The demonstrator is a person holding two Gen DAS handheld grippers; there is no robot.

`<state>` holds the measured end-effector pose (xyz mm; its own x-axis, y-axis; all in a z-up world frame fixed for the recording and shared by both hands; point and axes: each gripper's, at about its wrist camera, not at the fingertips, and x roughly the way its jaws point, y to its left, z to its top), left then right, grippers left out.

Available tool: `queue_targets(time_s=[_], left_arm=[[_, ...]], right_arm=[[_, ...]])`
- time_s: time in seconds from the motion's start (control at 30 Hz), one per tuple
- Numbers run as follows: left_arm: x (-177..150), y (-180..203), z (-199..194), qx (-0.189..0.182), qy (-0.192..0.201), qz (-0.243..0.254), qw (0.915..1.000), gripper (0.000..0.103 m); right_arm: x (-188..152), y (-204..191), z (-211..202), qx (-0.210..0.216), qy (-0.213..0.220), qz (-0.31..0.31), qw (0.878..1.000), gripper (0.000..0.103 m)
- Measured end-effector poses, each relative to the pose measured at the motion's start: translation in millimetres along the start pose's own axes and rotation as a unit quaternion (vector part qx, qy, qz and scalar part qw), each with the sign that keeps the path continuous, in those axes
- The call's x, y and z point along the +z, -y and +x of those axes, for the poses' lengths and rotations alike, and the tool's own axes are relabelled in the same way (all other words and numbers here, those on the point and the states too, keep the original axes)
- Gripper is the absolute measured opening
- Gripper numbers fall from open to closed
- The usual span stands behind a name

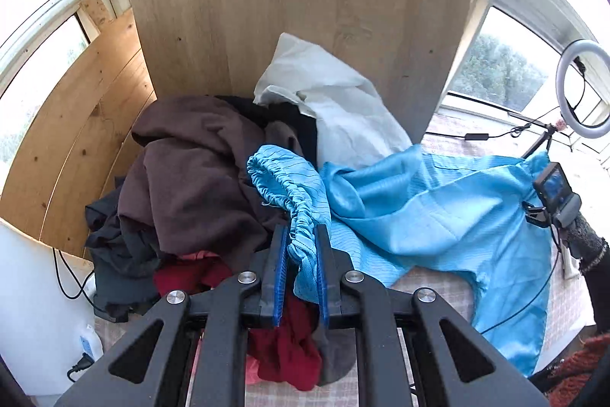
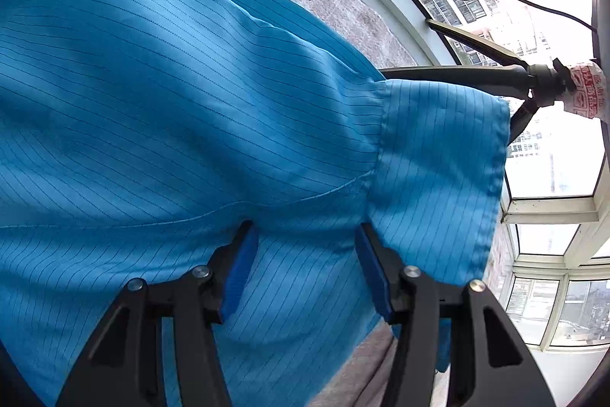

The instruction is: Fold clothes

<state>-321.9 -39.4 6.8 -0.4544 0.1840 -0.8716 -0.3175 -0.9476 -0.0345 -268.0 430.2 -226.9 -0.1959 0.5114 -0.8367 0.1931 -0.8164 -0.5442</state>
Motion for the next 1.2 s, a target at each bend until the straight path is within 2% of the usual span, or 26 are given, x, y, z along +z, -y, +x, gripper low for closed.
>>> queue_targets(time_s=[0.13,0.23,0.33,0.37,0.43,0.5,0.53,0.63,0.77,0.9,1.03,1.07,1.13,1.17,1.2], left_arm=[[-37,19,-46,-0.022,0.007,0.008,0.9997,0.012],[-66,26,-69,-0.037,-0.005,0.004,0.9993,0.014],[-98,34,-68,-0.054,-0.042,0.004,0.9977,0.026],[-105,34,-62,-0.044,-0.058,0.000,0.9974,0.032],[-113,31,-46,-0.017,-0.085,-0.003,0.9963,0.031],[-117,32,-33,-0.003,-0.093,-0.014,0.9956,0.031],[-111,36,-24,-0.009,-0.090,-0.016,0.9958,0.031],[-89,56,16,-0.012,-0.083,-0.001,0.9965,0.043],[-56,89,101,-0.039,-0.108,0.001,0.9934,0.044],[-39,102,174,0.013,-0.132,-0.004,0.9912,0.044],[-30,92,207,0.036,-0.133,-0.034,0.9898,0.044],[-29,89,209,0.042,-0.129,-0.037,0.9900,0.044],[-26,86,212,0.054,-0.124,-0.032,0.9903,0.033],[-25,85,211,0.061,-0.124,-0.025,0.9900,0.013],[-25,83,208,0.061,-0.127,-0.022,0.9898,0.001]], right_arm=[[0,2,10,-0.008,0.003,-0.010,1.000,0.053],[-1,2,13,-0.007,0.005,-0.011,1.000,0.053],[-2,2,13,-0.008,0.007,-0.013,1.000,0.053],[-2,2,14,-0.009,0.008,-0.014,1.000,0.053],[-2,0,13,-0.014,0.008,-0.016,1.000,0.053],[-2,-2,12,-0.019,0.010,-0.021,1.000,0.053],[-3,-3,11,-0.022,0.010,-0.023,0.999,0.053],[-4,-3,10,-0.022,0.011,-0.024,0.999,0.053],[-5,2,8,-0.005,0.012,-0.012,1.000,0.053],[-7,9,8,0.015,0.013,0.001,1.000,0.053],[-9,13,7,0.027,0.014,0.006,1.000,0.053],[-9,14,6,0.028,0.015,0.006,0.999,0.053],[-9,14,5,0.029,0.016,0.006,0.999,0.053],[-9,14,4,0.029,0.016,0.006,0.999,0.053],[-9,14,4,0.029,0.017,0.006,0.999,0.053]])
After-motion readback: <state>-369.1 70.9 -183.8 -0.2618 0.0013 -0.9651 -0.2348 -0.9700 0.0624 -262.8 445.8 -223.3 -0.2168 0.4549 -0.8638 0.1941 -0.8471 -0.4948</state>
